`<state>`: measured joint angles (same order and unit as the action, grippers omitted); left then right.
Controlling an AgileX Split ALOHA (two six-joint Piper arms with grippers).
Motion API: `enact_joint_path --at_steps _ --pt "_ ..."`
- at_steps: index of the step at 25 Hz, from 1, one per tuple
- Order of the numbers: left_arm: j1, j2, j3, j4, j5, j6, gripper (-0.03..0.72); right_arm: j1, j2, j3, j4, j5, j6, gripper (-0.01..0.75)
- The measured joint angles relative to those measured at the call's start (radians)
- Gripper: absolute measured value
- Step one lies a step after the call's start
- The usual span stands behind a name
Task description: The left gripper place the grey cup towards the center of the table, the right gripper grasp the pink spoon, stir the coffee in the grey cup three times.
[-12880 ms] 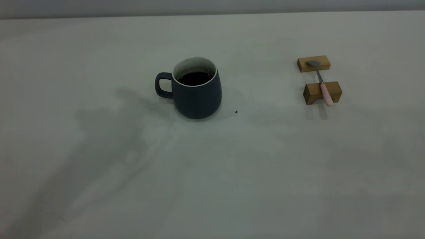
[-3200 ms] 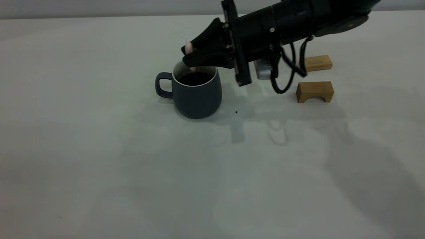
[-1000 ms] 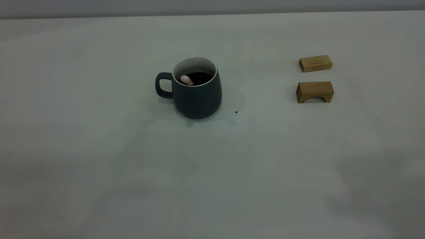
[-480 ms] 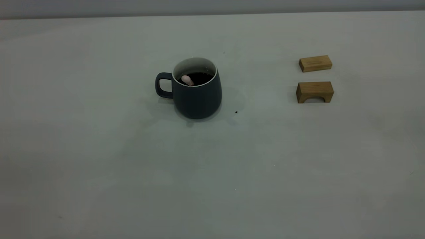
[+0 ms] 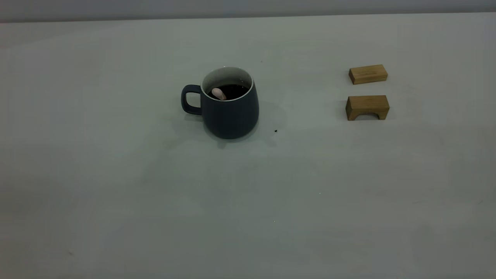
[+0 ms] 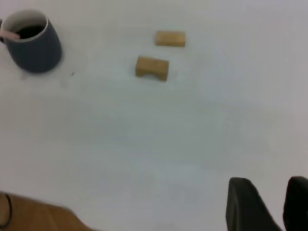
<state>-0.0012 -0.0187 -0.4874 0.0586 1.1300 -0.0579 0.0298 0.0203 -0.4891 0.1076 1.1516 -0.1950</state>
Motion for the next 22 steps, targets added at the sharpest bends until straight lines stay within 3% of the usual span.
enact_joint_path --at_steps 4,22 --pt "0.000 0.000 0.000 0.000 0.000 0.000 0.572 0.000 0.000 0.001 0.000 -0.003 0.070 0.237" --pt "0.000 0.000 0.000 0.000 0.000 0.000 0.572 -0.002 0.000 0.019 -0.023 -0.013 0.043 0.237"
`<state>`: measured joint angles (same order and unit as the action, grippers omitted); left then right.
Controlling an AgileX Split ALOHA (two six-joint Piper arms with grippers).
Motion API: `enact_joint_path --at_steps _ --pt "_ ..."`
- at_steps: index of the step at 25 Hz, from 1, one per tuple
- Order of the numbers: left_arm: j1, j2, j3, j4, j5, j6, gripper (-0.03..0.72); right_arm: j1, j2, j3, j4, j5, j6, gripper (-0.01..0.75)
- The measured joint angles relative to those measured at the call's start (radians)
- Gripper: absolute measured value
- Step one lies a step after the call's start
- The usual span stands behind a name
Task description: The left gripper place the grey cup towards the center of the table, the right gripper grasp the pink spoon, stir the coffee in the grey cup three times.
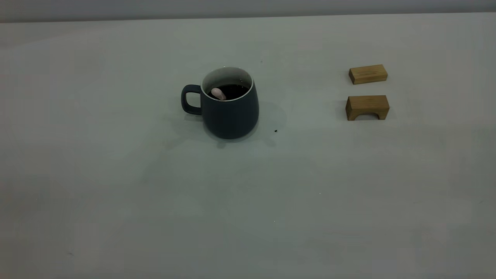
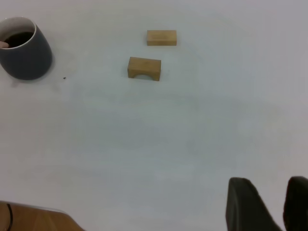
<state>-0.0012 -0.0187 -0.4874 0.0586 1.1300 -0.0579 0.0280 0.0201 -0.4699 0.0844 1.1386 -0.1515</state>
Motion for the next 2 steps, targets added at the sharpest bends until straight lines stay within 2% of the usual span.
enact_joint_path --at_steps 2 --pt "0.000 0.000 0.000 0.000 0.000 0.000 0.572 0.000 0.000 0.000 0.000 0.000 0.000 0.237"
